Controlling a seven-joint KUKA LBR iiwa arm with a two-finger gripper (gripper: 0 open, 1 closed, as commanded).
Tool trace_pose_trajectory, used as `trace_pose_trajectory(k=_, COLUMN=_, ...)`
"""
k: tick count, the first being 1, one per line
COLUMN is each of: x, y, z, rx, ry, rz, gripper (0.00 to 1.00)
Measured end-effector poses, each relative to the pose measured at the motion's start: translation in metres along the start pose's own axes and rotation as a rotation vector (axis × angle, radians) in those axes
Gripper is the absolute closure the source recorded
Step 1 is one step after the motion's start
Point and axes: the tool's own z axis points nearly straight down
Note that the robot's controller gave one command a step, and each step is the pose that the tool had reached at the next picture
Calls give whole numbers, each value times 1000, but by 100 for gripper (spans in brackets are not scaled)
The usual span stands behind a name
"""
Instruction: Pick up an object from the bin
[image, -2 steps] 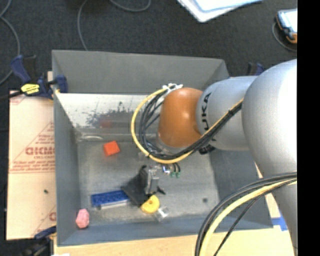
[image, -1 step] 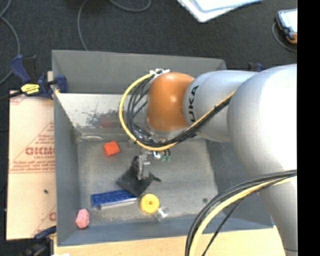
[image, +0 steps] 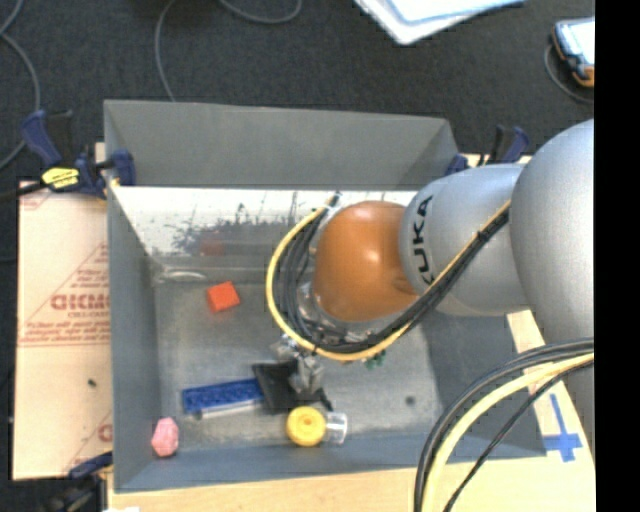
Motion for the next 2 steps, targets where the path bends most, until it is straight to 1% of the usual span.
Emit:
trace_pose_trajectory(k=1, x=0, y=0, z=0, rx=0, ry=0, rz=1, gripper=100)
trace_pose_trajectory(k=2, x=-8, y=-2, z=-84, rx=-1, ry=3, rz=-23, gripper=100)
